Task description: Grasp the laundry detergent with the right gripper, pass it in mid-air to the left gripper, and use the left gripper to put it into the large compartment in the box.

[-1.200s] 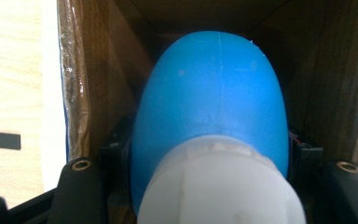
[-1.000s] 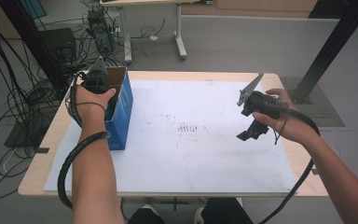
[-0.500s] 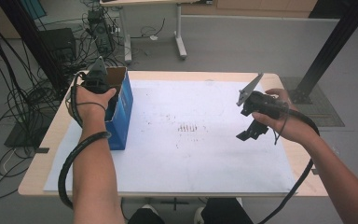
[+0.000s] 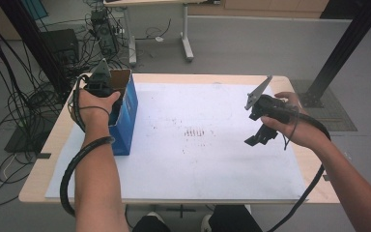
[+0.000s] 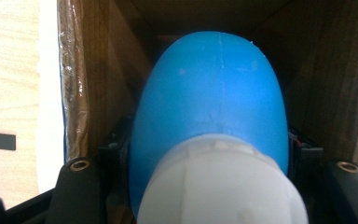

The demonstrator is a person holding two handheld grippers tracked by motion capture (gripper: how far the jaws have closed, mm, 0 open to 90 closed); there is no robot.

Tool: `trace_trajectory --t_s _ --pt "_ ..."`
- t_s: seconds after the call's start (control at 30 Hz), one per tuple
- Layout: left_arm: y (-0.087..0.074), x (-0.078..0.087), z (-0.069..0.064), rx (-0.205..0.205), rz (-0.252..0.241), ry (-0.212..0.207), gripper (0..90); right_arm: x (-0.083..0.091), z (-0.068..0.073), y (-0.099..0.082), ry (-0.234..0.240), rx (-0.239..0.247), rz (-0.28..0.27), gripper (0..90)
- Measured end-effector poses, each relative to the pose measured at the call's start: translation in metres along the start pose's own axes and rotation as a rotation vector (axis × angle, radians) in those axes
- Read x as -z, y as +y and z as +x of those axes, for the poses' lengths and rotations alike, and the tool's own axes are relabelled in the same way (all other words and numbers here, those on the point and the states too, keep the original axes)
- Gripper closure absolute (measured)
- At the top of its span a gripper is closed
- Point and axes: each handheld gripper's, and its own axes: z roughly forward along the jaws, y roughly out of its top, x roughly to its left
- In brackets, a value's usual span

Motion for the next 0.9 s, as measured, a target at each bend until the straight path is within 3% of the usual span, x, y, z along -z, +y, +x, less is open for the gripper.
trace_trajectory --t_s 0.9 --pt "-0.0008 0.0004 -0.0017 -0.004 -0.009 -0.003 36.1 0.0007 0.0023 0.0024 -0.001 0.008 -0.005 6.5"
